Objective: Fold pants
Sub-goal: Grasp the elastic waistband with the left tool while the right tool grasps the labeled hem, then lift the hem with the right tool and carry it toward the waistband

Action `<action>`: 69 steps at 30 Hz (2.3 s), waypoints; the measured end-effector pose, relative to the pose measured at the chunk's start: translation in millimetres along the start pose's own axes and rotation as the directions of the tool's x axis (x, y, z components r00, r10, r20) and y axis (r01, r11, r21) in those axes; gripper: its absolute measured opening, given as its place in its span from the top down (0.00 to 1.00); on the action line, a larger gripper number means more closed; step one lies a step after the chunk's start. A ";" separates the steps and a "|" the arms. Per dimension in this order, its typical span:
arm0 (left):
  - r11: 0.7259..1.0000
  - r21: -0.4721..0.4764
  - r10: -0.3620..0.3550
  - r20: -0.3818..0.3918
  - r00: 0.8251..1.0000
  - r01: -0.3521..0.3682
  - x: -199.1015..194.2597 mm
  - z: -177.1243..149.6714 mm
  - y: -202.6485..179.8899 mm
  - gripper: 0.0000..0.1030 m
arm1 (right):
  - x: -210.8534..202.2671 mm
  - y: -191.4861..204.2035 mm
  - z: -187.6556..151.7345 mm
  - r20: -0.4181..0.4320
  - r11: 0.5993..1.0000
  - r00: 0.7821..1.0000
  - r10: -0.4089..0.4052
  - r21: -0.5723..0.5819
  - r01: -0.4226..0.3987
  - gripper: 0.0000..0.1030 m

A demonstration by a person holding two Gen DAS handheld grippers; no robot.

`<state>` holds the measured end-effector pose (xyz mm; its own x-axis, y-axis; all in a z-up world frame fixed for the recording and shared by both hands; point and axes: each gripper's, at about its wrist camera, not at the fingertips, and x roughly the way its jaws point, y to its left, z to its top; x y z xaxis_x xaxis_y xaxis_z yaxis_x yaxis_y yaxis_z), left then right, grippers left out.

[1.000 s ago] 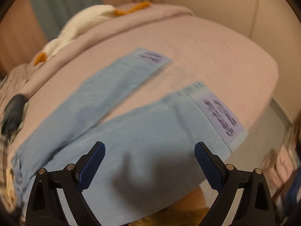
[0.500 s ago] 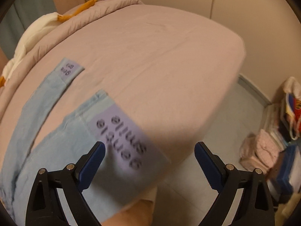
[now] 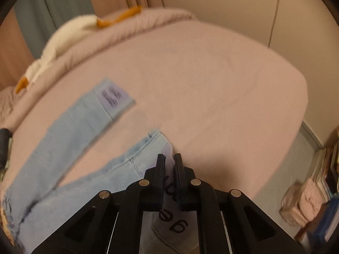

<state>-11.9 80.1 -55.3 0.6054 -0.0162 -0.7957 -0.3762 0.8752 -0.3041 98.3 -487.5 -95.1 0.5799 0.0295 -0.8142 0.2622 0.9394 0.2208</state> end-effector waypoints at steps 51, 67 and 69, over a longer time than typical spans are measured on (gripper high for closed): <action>0.985 -0.171 -0.037 -0.108 0.993 0.018 104.4 86.8 -60.2 0.08 | 10.7 103.5 -4.0 -0.047 0.923 0.927 0.371 0.132 -0.362 0.99; 0.983 -0.171 -0.085 -0.105 0.991 0.067 105.6 108.8 -41.0 0.80 | 5.5 105.6 -5.2 -0.012 0.927 0.929 0.369 0.076 -0.367 0.99; 0.981 -0.136 -0.149 -0.060 0.987 0.139 66.5 94.2 -36.6 0.81 | -9.7 100.3 -0.8 0.026 0.919 0.923 0.385 0.080 -0.386 0.99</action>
<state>108.2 92.5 -47.7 0.6112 -0.1753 -0.7718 -0.3801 0.7904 -0.4805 118.4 -393.3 -65.5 0.6558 0.3800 -0.6523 0.0790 0.8247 0.5600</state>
